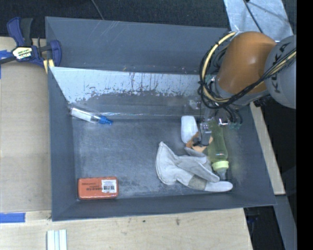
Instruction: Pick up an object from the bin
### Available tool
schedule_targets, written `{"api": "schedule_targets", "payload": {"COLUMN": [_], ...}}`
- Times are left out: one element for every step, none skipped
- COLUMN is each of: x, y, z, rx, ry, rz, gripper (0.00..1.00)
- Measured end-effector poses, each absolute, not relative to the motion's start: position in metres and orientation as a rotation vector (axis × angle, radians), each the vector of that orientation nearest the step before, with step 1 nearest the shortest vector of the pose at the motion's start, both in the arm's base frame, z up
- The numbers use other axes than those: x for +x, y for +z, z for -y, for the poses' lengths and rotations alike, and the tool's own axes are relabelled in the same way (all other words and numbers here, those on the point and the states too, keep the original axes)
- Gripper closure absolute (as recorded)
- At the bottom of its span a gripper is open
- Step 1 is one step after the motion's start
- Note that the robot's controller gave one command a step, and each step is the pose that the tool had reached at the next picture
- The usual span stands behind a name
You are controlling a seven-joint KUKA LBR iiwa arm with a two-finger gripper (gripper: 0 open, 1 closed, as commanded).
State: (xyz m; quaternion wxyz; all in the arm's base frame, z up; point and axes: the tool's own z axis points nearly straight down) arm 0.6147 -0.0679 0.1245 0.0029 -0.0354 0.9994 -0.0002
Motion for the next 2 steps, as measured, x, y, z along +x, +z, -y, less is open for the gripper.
{"api": "schedule_targets", "payload": {"x": [0.615,0.625], "y": [0.104,0.091], "z": [0.072,0.078], "rx": [-0.173,-0.107], "ry": [0.005,-0.001], "rz": [-3.138,-3.130], "gripper": [0.00,1.00]}}
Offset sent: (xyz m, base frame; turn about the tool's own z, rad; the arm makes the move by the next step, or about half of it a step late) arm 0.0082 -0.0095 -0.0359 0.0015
